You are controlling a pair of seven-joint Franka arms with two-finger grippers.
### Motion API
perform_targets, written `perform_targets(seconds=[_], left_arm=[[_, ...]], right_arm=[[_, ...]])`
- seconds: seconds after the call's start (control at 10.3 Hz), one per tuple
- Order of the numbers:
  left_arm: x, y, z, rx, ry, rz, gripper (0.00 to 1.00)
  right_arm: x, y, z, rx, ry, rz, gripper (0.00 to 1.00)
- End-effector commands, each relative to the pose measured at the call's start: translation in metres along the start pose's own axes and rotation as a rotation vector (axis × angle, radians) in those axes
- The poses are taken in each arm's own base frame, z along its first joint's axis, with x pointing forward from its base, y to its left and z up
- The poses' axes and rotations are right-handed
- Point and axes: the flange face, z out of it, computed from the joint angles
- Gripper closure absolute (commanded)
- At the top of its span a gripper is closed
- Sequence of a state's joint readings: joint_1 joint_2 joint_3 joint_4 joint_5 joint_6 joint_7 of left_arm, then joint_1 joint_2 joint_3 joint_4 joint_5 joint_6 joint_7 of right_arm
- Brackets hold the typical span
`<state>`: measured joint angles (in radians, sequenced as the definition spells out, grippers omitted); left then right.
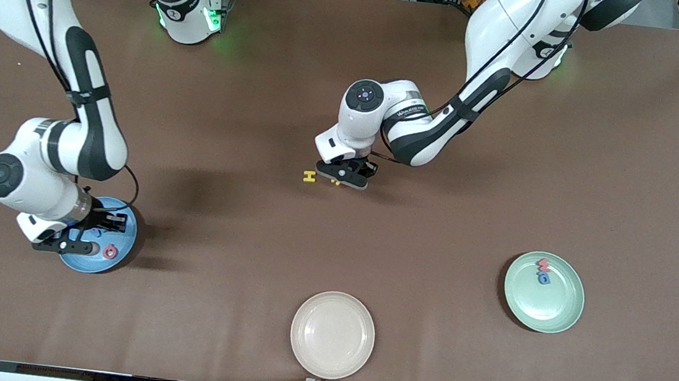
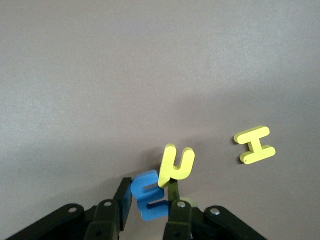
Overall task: Sort uppercase to blue plate, lowercase to green plate
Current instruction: 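Drop the teal R onto the blue plate while the left gripper grasps letters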
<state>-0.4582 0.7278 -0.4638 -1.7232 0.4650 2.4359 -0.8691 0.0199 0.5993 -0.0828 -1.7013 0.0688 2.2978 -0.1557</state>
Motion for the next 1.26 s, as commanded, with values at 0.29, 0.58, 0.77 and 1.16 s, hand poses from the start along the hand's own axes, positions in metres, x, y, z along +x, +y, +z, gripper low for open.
perform_targets(seconds=[0.29, 0.58, 0.77, 1.16], left_arm=[[0.016, -0.014, -0.023, 0.000, 0.041, -0.043, 1.00], [0.046, -0.049, -0.049, -0.010, 0.082, -0.104, 1.00], [0.065, -0.078, -0.071, -0.021, 0.113, -0.153, 1.00], [0.102, -0.171, -0.112, -0.033, 0.113, -0.192, 1.00]], right_arm=[[-0.001, 0.005, -0.004, 0.002, -0.007, -0.042, 0.00], [0.001, -0.015, -0.003, 0.012, -0.006, -0.057, 0.00], [0.002, -0.030, -0.003, 0.013, -0.011, -0.026, 0.00], [0.001, -0.068, -0.005, 0.015, -0.035, 0.008, 0.00]])
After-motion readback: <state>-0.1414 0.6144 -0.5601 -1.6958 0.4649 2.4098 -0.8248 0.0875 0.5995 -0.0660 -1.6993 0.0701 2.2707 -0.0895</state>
